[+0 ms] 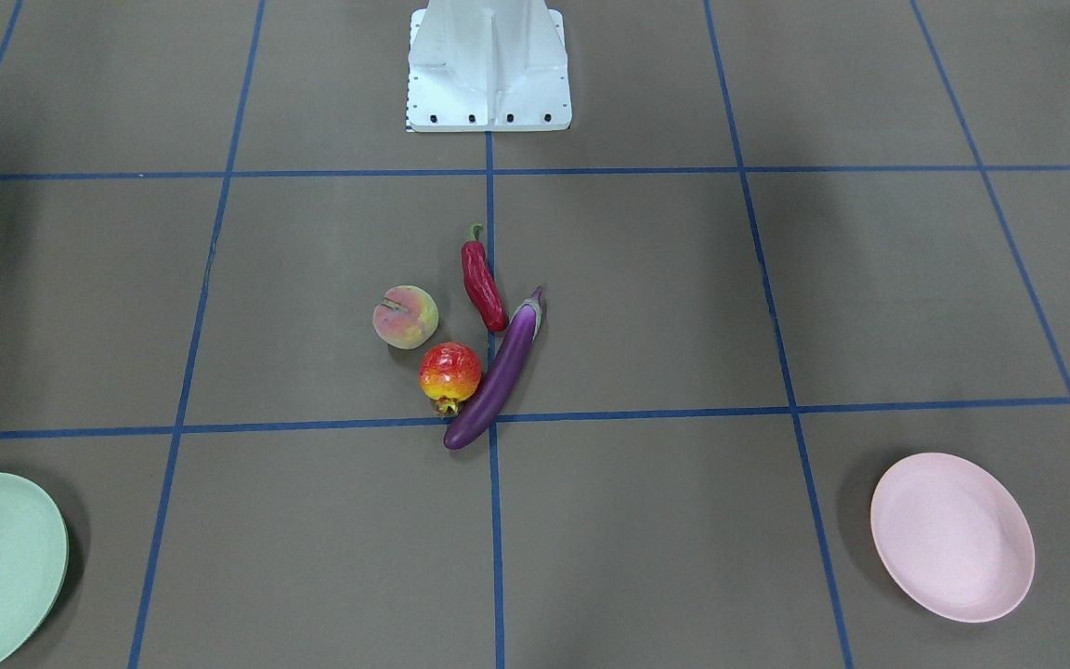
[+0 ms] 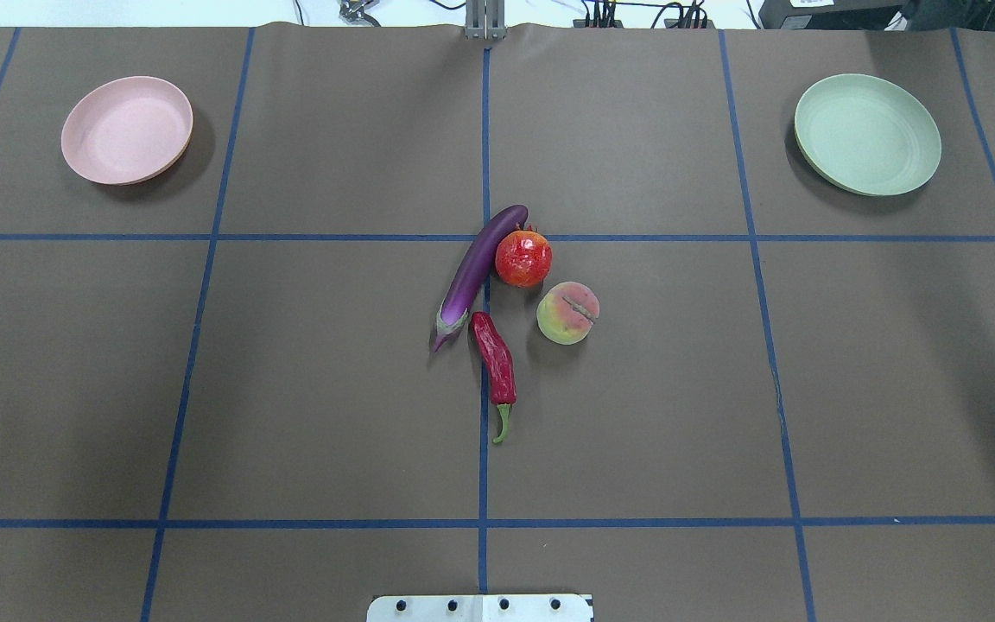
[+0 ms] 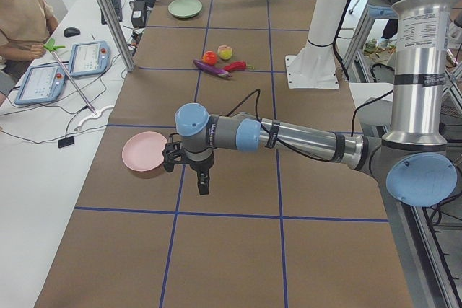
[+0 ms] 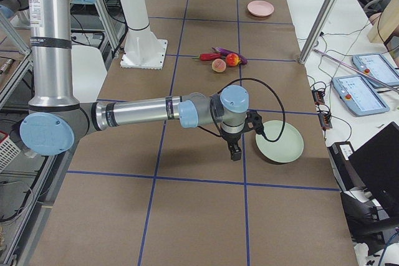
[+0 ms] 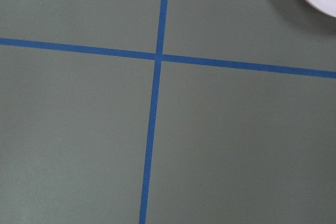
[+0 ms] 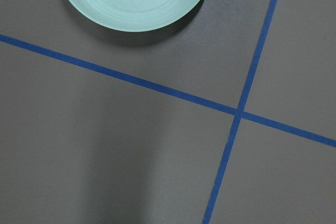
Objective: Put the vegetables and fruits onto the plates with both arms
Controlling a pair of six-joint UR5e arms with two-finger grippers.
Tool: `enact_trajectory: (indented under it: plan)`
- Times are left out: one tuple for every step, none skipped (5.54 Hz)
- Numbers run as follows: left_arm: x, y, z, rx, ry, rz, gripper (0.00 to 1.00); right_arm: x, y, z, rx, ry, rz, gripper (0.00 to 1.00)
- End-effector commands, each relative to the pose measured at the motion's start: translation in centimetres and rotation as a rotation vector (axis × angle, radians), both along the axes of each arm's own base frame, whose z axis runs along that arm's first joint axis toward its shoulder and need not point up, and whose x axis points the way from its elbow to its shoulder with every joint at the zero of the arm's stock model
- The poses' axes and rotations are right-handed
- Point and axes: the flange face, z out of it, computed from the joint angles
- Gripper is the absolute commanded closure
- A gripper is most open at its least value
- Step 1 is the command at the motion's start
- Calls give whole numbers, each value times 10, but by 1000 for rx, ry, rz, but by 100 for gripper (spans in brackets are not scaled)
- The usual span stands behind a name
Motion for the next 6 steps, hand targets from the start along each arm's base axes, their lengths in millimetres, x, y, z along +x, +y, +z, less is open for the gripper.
enact_trajectory:
  plan:
    - [2, -2, -13, 18, 46, -2, 0, -9, 0, 0, 1, -5, -19, 0]
    - [4, 2, -2, -2, 40, 3, 0, -12, 2, 0, -1, -18, -27, 0]
    - [4, 13, -8, 16, 53, 8, 0, -14, 0, 3, -4, -19, -35, 0]
    - [11, 11, -21, 68, 68, 25, 0, -18, 0, 4, -6, -17, -42, 0]
    - [67, 11, -36, 106, 170, 123, 0, -20, -13, 3, -7, -19, -40, 0]
    - [150, -6, -87, 133, 218, 184, 0, -23, -29, 16, -36, -29, -43, 0]
